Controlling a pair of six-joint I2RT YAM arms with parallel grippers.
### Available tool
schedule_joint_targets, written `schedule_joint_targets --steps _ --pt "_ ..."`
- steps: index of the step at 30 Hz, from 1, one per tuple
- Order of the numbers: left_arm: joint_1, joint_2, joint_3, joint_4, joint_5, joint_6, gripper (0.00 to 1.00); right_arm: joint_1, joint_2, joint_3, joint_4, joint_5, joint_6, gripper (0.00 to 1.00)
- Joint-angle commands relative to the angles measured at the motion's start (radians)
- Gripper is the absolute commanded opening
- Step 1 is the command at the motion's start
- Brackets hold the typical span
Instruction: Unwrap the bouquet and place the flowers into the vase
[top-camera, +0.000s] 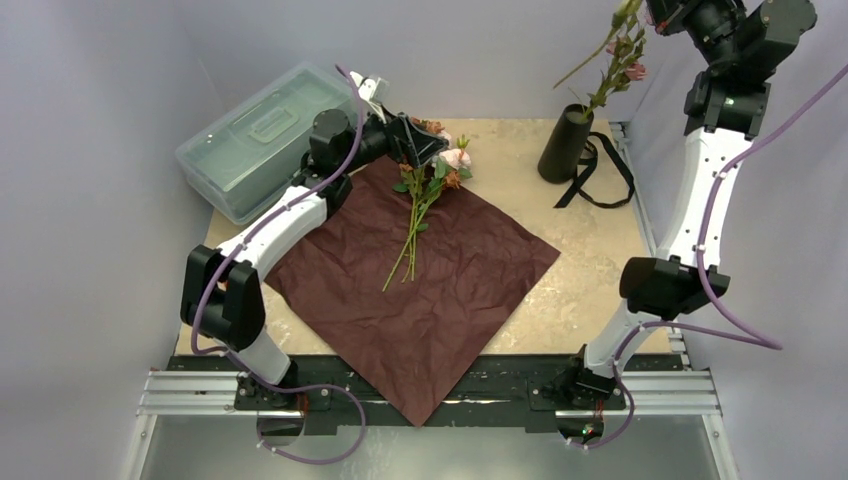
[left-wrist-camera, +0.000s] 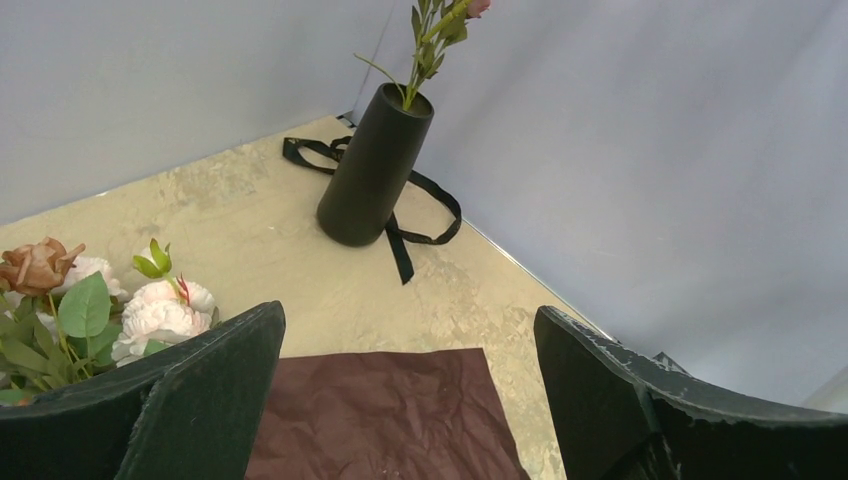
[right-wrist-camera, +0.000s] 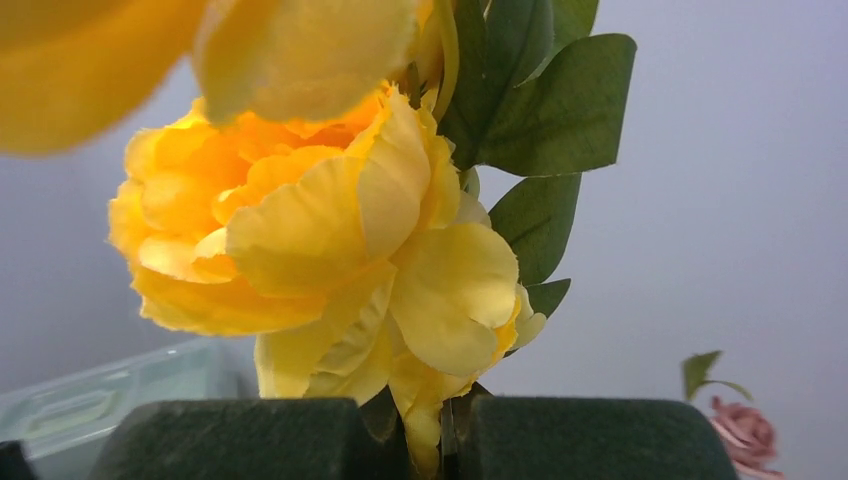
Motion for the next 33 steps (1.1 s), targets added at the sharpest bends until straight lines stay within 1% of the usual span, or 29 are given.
schedule_joint_targets --steps 1,5,9,21,32,33 --pt "0.000 -0.053 0.010 0.014 -0.013 0.028 0.96 0.004 0.001 0.014 -0.100 0.205 -0.185 0.00" --pt "0.000 -0.055 0.007 0.013 -0.013 0.023 0.96 0.004 -0.020 -0.045 -0.076 0.255 -0.227 0.00" --pt "0.000 -0.055 0.002 0.012 -0.011 0.017 0.96 0.004 -0.002 -0.052 -0.079 0.282 -0.252 0.00" --pt "0.000 -0.052 -0.001 -0.018 -0.019 0.045 0.96 0.010 0.095 -0.045 -0.095 0.272 -0.291 0.00" --pt "0.000 -0.033 -0.005 -0.044 -0.022 0.059 0.96 0.080 0.164 -0.112 -0.077 0.271 -0.373 0.00" --pt "0.000 -0.032 -0.005 -0.046 -0.023 0.061 0.96 0.086 0.172 -0.115 -0.076 0.274 -0.407 0.00"
